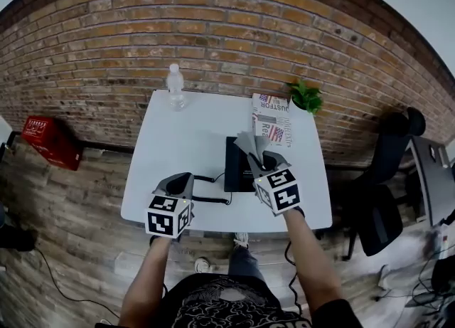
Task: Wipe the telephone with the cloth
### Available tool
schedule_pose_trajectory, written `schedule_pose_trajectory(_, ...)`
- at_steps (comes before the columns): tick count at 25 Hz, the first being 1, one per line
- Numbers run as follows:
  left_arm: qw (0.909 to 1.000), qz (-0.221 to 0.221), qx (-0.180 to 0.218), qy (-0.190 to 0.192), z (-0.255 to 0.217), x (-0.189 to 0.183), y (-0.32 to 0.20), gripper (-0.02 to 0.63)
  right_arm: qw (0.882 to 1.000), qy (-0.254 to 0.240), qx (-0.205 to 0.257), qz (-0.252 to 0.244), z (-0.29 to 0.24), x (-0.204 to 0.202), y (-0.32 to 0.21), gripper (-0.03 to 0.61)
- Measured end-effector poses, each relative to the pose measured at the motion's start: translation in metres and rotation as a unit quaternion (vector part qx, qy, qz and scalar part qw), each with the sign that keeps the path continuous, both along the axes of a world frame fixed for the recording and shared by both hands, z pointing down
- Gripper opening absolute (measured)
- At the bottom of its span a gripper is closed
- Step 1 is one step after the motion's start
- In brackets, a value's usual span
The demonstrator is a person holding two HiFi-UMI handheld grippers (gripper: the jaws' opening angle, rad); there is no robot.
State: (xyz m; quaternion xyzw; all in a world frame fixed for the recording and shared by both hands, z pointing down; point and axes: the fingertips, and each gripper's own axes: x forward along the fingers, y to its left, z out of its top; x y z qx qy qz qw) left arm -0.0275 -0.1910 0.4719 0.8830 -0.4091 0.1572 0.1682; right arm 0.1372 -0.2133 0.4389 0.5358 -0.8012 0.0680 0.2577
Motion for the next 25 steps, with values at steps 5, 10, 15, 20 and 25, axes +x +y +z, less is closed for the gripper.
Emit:
schedule_pose_trajectory(5, 0.9998, -0.016, -0.008, -0.010, 0.011, 0.001, -0.014, 0.005, 1.000, 0.010, -0.004, -0.017, 0.013, 0.001, -0.032, 0.011)
schedule_pose_trajectory(10, 0.9990, -0.040, -0.018, -0.011, 0.018, 0.002, -0.035, 0.005, 0.999, 0.023, -0.013, -0.038, 0.027, 0.001, -0.060, 0.011)
schedule_pose_trajectory(15, 0.9984, -0.048, -0.025, -0.017, 0.024, 0.011, -0.050, 0.005, 0.998, 0.033, -0.026, -0.052, 0.041, 0.004, -0.083, 0.011)
schedule_pose_trajectory(20, 0.9974, -0.061, -0.033, -0.021, 0.031, 0.008, -0.058, 0.006, 0.995, 0.052, -0.043, -0.078, 0.064, -0.005, -0.094, 0.011)
schedule_pose_trajectory(25, 0.9967, -0.066, -0.040, -0.024, 0.035, 0.005, -0.060, 0.006, 0.992, 0.051, -0.062, -0.094, 0.081, -0.015, -0.093, 0.011)
